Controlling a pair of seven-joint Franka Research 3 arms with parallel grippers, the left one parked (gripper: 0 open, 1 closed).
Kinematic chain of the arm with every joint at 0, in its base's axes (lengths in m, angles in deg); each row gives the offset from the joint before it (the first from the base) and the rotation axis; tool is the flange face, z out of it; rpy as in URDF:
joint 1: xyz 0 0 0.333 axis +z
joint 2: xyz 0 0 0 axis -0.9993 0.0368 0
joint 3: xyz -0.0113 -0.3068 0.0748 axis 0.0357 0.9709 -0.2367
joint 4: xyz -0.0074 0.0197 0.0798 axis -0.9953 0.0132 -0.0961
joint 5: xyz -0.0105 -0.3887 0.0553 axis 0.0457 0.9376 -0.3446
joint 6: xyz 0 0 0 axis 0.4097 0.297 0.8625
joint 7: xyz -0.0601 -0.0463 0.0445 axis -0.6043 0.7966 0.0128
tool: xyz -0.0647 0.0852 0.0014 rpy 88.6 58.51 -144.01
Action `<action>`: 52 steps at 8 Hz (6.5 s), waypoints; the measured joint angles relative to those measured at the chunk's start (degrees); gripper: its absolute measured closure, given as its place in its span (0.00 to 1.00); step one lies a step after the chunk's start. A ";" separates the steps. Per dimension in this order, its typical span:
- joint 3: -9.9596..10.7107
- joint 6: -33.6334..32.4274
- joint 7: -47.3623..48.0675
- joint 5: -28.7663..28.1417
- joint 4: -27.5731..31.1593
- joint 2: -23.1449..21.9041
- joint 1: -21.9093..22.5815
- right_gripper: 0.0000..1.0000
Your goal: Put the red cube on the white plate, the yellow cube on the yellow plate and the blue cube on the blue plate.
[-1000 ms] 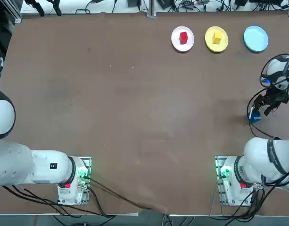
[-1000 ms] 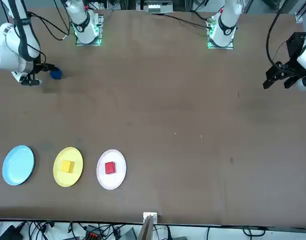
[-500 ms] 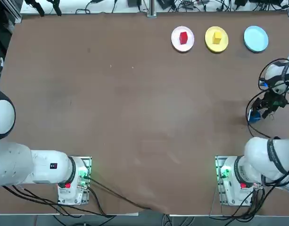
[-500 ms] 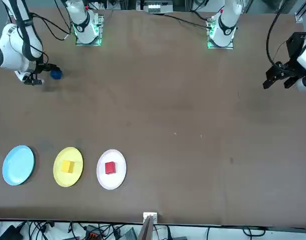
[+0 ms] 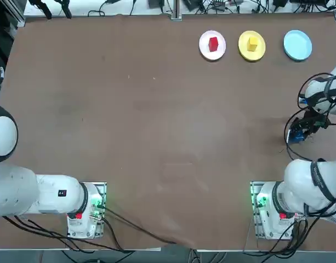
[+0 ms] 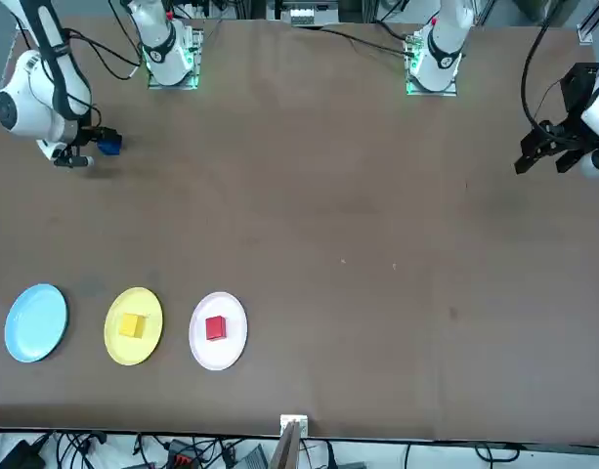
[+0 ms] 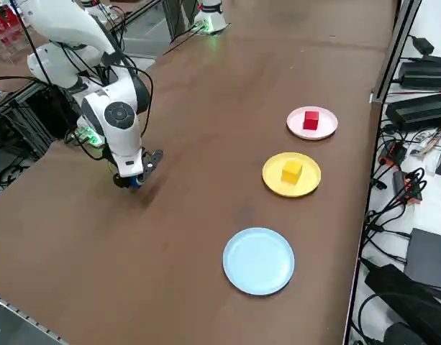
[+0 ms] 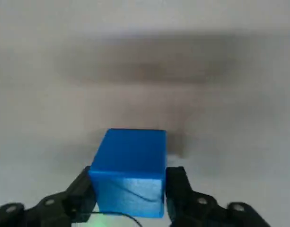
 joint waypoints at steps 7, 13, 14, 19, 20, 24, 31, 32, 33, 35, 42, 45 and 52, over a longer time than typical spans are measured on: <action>-1.22 -19.10 5.03 -0.09 -15.96 -4.39 3.36 0.30; -1.50 -30.39 10.54 -1.93 -66.37 25.44 10.15 0.30; -1.32 -28.92 10.53 -1.93 -73.26 31.32 10.06 0.30; -0.17 -9.58 10.53 -1.85 -80.67 43.83 9.23 0.30; -0.15 -7.77 10.53 -1.85 -80.73 44.76 9.10 0.30; -0.20 -5.62 11.45 -1.87 -80.84 46.02 9.38 0.30; -0.25 -3.25 13.80 -2.45 -80.92 47.03 9.30 0.00; -0.25 -3.49 13.80 -3.59 -81.23 46.89 9.23 0.00; -0.26 -5.61 13.80 -4.39 -82.05 46.39 9.18 0.00; -0.69 -12.96 13.74 -4.63 -83.81 43.04 9.61 0.00; -2.21 -46.28 14.15 -6.70 -85.11 18.94 24.12 0.00; -2.23 -54.30 16.08 -11.32 -84.68 15.41 25.09 0.00; -2.21 -36.32 17.69 -7.33 -50.58 -7.93 27.74 0.00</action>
